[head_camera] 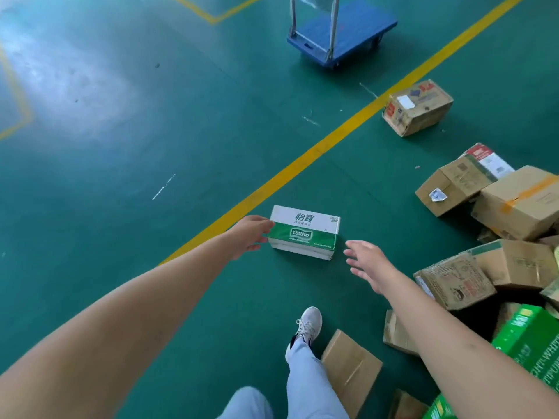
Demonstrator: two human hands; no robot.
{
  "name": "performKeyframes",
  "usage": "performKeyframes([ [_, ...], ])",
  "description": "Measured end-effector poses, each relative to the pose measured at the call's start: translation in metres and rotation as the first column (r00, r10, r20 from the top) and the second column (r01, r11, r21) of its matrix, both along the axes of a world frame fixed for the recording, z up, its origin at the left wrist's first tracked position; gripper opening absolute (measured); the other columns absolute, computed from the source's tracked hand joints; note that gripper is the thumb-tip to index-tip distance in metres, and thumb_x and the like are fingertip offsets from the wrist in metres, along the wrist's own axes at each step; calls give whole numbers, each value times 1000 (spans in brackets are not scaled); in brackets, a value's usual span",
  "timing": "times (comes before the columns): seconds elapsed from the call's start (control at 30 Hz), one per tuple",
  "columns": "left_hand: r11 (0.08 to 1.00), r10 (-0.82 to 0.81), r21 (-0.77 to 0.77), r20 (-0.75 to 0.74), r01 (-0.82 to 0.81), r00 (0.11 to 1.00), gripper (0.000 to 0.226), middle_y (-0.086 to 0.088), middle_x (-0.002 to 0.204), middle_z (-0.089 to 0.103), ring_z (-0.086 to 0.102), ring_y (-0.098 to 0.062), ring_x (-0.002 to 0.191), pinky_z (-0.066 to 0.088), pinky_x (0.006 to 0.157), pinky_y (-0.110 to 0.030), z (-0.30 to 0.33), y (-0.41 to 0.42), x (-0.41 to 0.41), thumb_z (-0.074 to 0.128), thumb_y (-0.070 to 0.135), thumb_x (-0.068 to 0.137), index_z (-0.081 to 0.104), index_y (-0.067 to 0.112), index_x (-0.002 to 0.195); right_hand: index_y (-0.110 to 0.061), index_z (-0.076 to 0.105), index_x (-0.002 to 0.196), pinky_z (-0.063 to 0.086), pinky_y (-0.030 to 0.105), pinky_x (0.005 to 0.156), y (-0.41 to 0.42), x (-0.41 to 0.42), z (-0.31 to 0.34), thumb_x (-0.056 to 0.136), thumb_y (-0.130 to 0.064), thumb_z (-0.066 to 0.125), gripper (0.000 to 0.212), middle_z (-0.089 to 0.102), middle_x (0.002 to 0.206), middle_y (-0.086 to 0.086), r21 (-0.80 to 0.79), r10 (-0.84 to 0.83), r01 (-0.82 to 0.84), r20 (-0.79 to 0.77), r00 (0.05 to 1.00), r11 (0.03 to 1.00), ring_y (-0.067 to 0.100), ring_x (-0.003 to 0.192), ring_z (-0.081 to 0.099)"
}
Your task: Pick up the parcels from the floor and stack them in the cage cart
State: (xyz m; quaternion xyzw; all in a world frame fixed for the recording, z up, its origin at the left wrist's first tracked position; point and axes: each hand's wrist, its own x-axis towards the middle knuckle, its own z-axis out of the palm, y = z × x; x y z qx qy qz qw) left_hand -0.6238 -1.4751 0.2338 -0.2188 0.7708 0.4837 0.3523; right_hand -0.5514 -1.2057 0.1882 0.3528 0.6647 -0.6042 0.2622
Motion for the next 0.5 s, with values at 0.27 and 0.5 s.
performKeyframes([
  [0.27,997,-51,-56,127,59,991,37,0,128,64,62,-20,114,53,103,-43,-139,27,-152,59,37,103,58,20,136,-20,58,124,49,39,104,23,-130,-118,107,-32,51,22,62,125,4,29,-3,-1,146,989,1000,26,122,59],
  [0.5,992,-56,-102,206,79,977,50,-2,140,55,55,-23,122,50,102,-42,-307,22,-244,60,42,102,49,22,146,-22,60,114,48,42,108,16,-198,-264,106,-29,51,14,57,139,17,63,-28,12,244,969,998,35,132,53],
])
